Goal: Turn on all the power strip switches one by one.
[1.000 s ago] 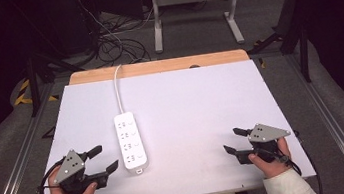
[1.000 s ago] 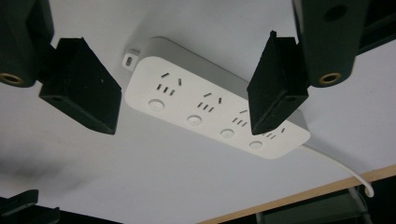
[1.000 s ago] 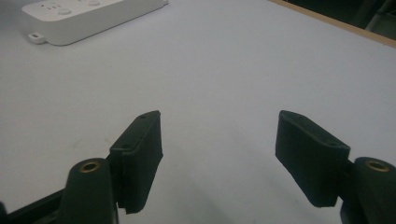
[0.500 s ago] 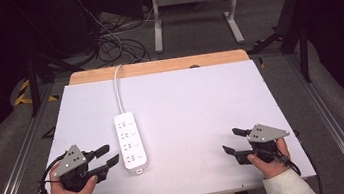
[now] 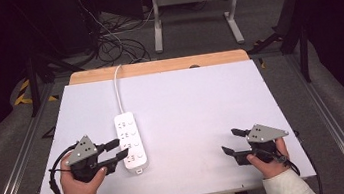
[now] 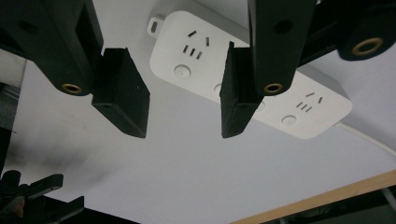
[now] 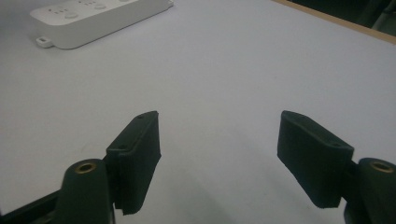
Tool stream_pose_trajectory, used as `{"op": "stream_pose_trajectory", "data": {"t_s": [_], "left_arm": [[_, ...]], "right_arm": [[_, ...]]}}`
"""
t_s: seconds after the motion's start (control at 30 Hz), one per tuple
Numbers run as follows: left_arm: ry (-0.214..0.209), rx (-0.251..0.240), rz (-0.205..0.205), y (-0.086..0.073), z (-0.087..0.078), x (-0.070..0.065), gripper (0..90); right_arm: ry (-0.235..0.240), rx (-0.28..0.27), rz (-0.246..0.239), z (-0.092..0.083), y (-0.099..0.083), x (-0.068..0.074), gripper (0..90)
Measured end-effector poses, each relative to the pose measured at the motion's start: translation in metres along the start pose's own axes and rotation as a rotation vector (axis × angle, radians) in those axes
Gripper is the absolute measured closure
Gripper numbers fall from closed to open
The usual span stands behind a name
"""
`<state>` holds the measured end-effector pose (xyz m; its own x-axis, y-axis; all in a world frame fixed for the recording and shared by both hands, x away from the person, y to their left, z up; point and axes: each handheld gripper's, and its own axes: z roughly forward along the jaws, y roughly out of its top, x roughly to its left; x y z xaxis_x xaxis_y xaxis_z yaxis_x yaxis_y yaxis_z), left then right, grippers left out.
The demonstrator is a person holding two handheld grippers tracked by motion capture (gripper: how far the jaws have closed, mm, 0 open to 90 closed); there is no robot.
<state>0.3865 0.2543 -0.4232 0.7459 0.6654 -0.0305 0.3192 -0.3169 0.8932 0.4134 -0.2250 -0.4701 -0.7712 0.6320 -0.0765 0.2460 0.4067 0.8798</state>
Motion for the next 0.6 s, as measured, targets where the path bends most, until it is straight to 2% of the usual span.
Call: {"op": "stream_pose_trajectory", "data": {"t_s": [0.03, 0.17, 0.37, 0.6], "left_arm": [[-0.009, 0.003, -0.013, 0.001, 0.001, -0.001, 52.8], [-0.026, 0.016, -0.003, 0.006, 0.01, 0.0, 53.5], [-0.028, 0.032, 0.018, 0.011, 0.017, -0.002, 55.0], [-0.063, 0.037, 0.025, 0.017, 0.024, -0.004, 59.4]], "right_arm": [[0.001, 0.0, -0.001, 0.0, 0.0, 0.0, 30.5], [0.002, 0.002, 0.0, 0.0, 0.0, 0.0, 30.2], [0.003, 0.001, 0.0, 0.0, 0.0, 0.0, 30.0], [0.004, 0.003, -0.002, 0.001, 0.0, 0.0, 30.0]]}}
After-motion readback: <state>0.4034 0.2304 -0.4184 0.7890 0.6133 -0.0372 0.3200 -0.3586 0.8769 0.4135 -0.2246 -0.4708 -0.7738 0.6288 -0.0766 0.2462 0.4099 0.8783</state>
